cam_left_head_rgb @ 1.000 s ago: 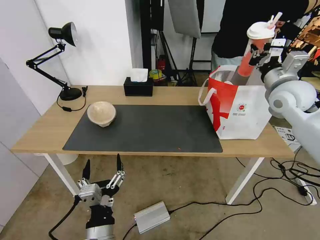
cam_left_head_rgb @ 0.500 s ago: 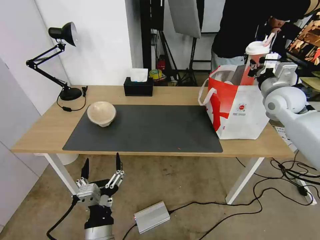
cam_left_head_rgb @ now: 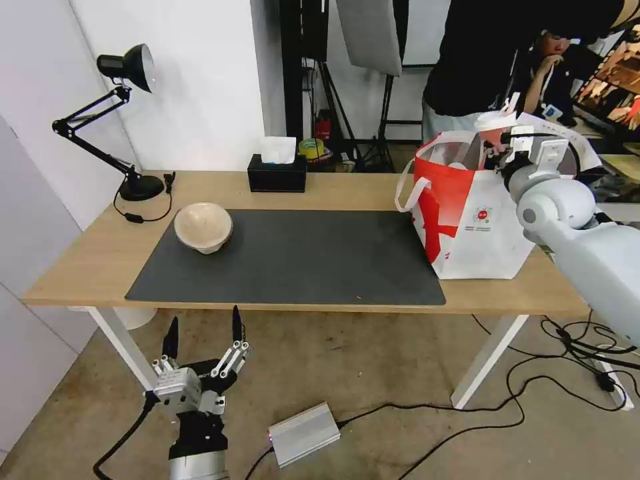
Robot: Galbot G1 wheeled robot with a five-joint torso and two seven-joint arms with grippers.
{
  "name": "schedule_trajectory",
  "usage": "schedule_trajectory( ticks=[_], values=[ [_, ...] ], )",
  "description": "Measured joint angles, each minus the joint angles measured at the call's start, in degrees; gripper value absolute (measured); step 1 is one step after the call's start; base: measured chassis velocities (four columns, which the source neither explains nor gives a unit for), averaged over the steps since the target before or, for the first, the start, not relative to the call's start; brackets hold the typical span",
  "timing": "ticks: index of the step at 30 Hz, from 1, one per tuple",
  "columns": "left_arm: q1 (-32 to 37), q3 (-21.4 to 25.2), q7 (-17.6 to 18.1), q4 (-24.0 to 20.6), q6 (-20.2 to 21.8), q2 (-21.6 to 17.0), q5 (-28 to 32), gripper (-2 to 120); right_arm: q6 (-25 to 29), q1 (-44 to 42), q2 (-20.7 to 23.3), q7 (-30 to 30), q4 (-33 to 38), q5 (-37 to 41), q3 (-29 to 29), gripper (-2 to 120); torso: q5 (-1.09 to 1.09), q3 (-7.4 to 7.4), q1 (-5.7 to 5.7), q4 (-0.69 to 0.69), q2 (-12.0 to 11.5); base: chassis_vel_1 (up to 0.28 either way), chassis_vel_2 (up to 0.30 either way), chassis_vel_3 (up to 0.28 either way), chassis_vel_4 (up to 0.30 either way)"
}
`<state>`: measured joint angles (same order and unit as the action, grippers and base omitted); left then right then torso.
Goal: Pick up the trash from the table and place it into the takeout bag.
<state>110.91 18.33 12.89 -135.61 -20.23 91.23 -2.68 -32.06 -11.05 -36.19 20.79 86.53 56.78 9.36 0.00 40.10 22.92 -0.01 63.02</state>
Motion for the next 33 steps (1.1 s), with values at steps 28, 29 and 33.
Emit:
schedule_trajectory(
  ticks=[28, 29, 33],
  values=[
    [0.23, -0.65, 0.06, -0.11, -0.1, -0.01, -0.37, 100, -9.55, 10.97, 5.55, -4.2, -1.21, 2.68, 8.89, 100, 0.0, 0.0, 0.0, 0.0, 0.0, 0.0, 0.0, 0.0, 0.0],
    [0.13, -0.66, 0.06, 0.02, -0.1, -0.01, -0.38, 100, -9.52, 11.32, 5.49, -4.21, -1.25, 2.81, 9.06, 100, 0.0, 0.0, 0.0, 0.01, 0.0, 0.0, 0.0, 0.0, 0.0],
    [-0.1, -0.69, 0.08, 0.24, -0.1, -0.01, -0.39, 100, -9.43, 11.87, 5.17, -4.19, -1.47, 2.93, 9.19, 100, 0.0, 0.0, 0.0, 0.01, 0.0, 0.0, 0.0, 0.0, 0.0]
  ],
)
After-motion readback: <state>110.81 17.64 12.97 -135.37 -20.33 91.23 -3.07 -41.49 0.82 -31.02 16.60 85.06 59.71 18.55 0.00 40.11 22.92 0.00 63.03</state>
